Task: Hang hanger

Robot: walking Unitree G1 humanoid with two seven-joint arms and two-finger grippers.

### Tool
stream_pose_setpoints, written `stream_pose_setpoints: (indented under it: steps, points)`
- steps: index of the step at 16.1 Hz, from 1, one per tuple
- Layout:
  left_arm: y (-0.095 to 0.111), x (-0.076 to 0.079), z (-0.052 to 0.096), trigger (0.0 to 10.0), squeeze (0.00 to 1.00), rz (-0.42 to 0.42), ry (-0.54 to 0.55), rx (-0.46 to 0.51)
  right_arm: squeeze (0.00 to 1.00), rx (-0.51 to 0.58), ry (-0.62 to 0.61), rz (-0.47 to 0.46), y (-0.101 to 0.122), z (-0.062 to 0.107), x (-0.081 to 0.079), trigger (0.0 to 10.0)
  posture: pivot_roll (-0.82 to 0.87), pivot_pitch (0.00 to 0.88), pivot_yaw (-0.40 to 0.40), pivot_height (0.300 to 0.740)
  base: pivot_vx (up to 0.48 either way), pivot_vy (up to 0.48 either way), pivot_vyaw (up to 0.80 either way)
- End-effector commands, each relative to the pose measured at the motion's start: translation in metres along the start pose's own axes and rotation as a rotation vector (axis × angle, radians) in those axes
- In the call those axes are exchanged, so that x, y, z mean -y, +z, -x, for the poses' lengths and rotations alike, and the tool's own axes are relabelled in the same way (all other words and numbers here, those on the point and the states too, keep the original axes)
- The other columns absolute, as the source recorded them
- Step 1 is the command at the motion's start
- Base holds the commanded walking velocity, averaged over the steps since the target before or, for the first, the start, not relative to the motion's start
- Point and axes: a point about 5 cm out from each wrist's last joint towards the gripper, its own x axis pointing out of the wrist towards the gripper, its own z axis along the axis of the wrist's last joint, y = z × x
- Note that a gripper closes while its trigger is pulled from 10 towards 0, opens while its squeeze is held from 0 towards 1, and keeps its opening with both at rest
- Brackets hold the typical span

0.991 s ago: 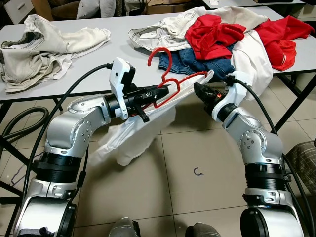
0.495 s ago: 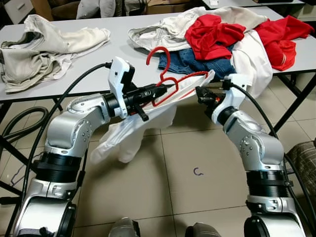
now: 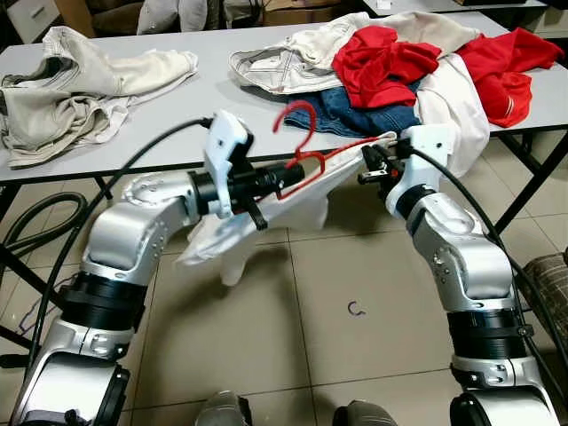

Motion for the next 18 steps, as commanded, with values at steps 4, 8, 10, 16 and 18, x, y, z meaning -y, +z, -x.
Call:
stream_pose_setpoints:
  steps: [4,8,10,16,18]
  points:
    - [-0.011,-0.011,0.008,0.0,0.00,-0.033,0.054,-0.105,0.00,0.074,-0.024,0.121,0.017,0.007,0.000,0.0,-0.13,0.000,0.052,0.740,0.000,0.000,0.00]
    - [-0.015,-0.009,0.008,0.0,0.00,-0.064,0.015,-0.162,0.00,0.066,0.194,0.186,0.011,0.017,-0.025,0.0,-0.13,0.000,0.055,0.740,0.000,0.000,0.00]
    - [-0.021,-0.016,0.010,0.0,0.00,-0.074,0.059,-0.220,0.00,0.066,0.243,0.217,0.012,0.022,-0.030,0.0,-0.13,0.000,0.056,0.740,0.000,0.000,0.00]
    - [-0.014,-0.013,0.008,0.0,0.00,-0.049,0.017,-0.190,0.00,0.008,0.262,0.240,-0.002,0.032,-0.032,0.0,-0.14,0.000,0.057,0.740,0.000,0.000,0.00]
    - [-0.016,-0.018,0.011,0.0,0.00,-0.090,0.049,-0.202,0.00,-0.009,0.167,0.202,-0.004,0.034,-0.021,10.0,-0.14,0.000,0.057,0.740,0.000,0.000,0.00]
